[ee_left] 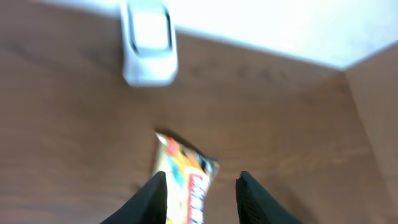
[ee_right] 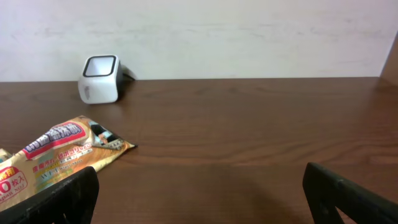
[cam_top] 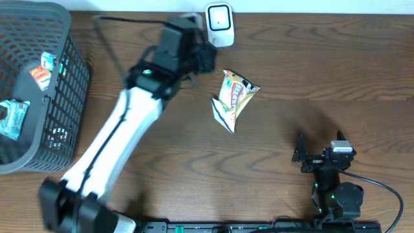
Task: Scan the item barcode
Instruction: 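Carry the yellow snack bag to the scanner and drop it on the table, then reach the left gripper back into the basket and grasp the teal packet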
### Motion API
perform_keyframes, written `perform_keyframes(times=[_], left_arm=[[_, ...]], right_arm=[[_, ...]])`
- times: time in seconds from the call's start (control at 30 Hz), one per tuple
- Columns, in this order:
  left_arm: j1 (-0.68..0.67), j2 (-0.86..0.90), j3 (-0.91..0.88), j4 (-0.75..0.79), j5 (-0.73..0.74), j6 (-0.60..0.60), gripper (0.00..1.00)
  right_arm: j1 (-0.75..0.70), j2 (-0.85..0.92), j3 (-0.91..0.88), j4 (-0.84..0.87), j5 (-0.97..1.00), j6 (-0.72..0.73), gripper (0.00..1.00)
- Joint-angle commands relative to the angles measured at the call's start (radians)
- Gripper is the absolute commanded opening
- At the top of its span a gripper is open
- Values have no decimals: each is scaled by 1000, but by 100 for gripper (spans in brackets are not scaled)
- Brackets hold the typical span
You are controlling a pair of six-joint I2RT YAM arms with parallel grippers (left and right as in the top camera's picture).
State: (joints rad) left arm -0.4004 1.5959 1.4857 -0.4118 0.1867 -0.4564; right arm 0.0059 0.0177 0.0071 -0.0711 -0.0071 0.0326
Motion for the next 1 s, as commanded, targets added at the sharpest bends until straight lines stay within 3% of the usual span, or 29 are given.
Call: perform_keyframes(times=[0.0,0.03,0.13,0.23,0.4,0.5,0.63,0.8,0.97], left_arm=[[100,-129,29,8,-217,140,40],[136,-165,29,14,-290,142,48],[269,-264,29,36,-455,142,56],[406,-313,29,35,-530,142,65],[627,-299,24,24,-610,216,66],[765,-240,24,3,-610,324,66],[898,-122,23,-119,-610,570,66],[975,-3,23,-203,-610,590,66],[1000,104,23,-213,-607,692,66]], right_arm=[[0,-3,-2,-5,1,-15,99],[0,-3,-2,-5,1,-15,99],[0,-3,-2,-5,1,-15,99],[0,-3,-2,-4,1,-15,99],[0,-3,-2,-4,1,-15,99],[0,-3,-2,-5,1,-15,99],[0,-3,-2,-5,1,-15,99],[0,-3,-2,-4,1,-15,99],[0,-3,-2,-5,1,-15,99]])
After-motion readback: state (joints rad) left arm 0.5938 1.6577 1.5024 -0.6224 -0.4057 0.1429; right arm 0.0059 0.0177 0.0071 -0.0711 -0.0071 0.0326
